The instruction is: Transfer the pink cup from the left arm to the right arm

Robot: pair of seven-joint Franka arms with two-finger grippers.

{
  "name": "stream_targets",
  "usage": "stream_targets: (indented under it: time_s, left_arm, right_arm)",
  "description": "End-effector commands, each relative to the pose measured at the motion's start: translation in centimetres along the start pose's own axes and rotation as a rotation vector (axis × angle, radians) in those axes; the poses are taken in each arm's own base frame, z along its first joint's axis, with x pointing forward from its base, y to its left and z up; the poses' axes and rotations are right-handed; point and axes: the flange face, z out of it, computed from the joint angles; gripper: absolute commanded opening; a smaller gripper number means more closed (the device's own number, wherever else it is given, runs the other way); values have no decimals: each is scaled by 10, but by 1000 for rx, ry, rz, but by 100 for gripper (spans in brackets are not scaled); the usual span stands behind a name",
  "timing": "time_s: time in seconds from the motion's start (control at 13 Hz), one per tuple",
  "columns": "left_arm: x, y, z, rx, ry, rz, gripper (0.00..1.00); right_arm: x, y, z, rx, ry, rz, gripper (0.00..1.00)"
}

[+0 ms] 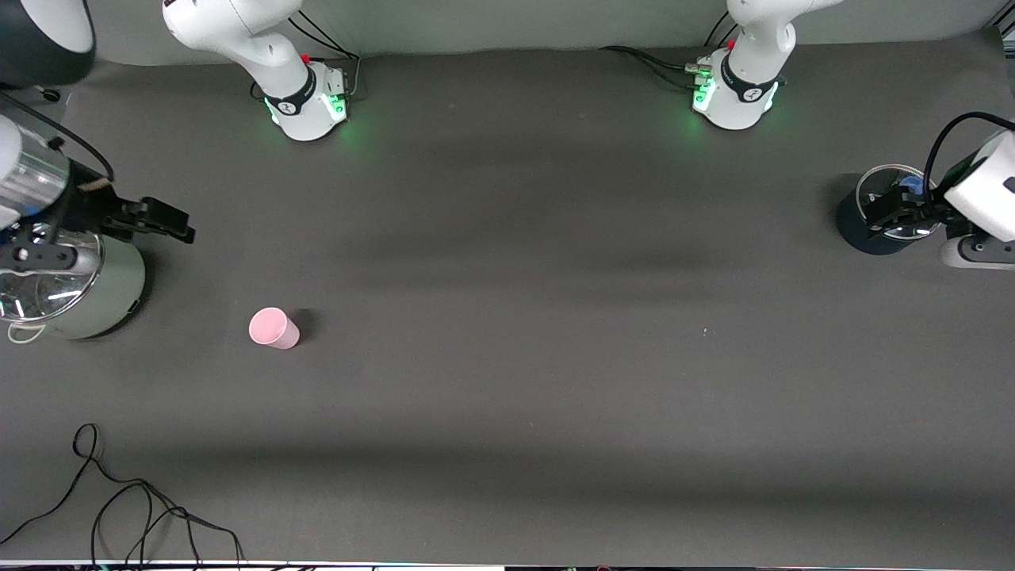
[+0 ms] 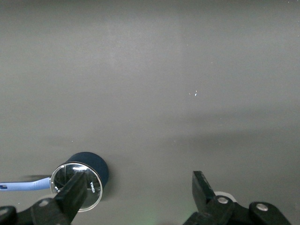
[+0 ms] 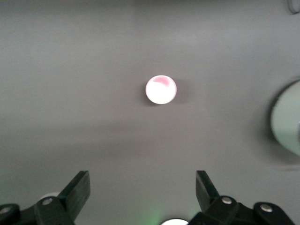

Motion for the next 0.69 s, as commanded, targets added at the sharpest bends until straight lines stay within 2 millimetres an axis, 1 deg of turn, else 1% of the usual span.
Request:
stream_targets:
  time_s: [0.0, 0.23, 0.46, 0.54, 0.62]
  left_arm:
    - [-10, 6, -10, -2, 14, -7, 100]
    - [-10, 2, -9, -16, 13, -11, 100]
    - [-9, -2, -10, -20, 28, -14, 100]
    - [-9, 1, -11, -34, 30, -8, 100]
    - [-8, -1, -11, -44, 33, -15, 100]
  right_arm:
    - [4, 11, -8, -47, -8, 32, 100]
    - [4, 17, -9, -45, -7, 38, 100]
    - [4, 10, -7, -47, -9, 30, 100]
    - [5, 10, -7, -47, -10, 30, 100]
    - [4, 12, -7, -47, -11, 30, 100]
